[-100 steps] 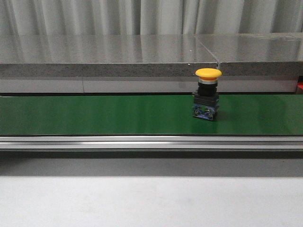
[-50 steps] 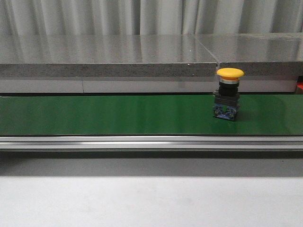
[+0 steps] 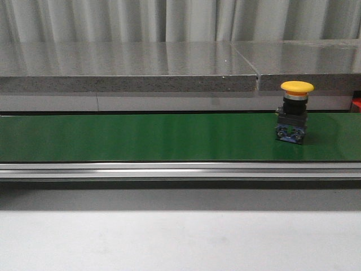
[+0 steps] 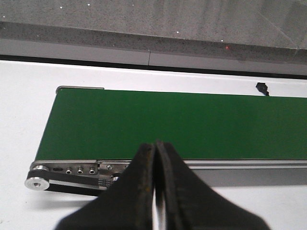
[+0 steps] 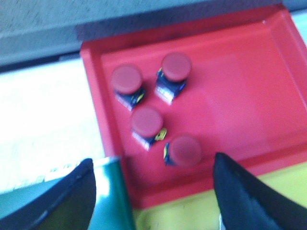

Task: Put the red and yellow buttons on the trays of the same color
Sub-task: 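Grasp the yellow button off the belt end with the right gripper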

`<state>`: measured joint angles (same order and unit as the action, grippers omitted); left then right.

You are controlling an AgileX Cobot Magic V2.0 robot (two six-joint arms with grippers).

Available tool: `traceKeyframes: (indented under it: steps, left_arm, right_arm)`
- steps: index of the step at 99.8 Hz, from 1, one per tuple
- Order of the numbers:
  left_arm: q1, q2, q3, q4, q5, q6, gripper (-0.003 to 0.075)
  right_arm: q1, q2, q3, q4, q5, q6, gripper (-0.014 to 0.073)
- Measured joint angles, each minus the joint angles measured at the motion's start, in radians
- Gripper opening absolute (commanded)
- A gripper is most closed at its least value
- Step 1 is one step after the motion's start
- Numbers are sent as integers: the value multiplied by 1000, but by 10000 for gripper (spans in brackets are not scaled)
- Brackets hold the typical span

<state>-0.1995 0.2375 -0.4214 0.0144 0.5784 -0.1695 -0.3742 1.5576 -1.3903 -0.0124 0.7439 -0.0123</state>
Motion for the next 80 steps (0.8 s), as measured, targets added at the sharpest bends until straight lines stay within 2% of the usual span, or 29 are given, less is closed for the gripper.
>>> traceKeyframes:
  steps: [20, 46, 80]
  left_arm:
    - [0, 0, 0, 0, 0, 0, -19]
    - [0, 0, 0, 0, 0, 0, -19]
    - [0, 0, 0, 0, 0, 0, -19]
  right_arm:
    - [116, -104, 126, 2, 63, -71, 521]
    - [293, -108, 146, 59, 228, -183, 521]
    - [360, -75, 146, 182, 245, -285, 521]
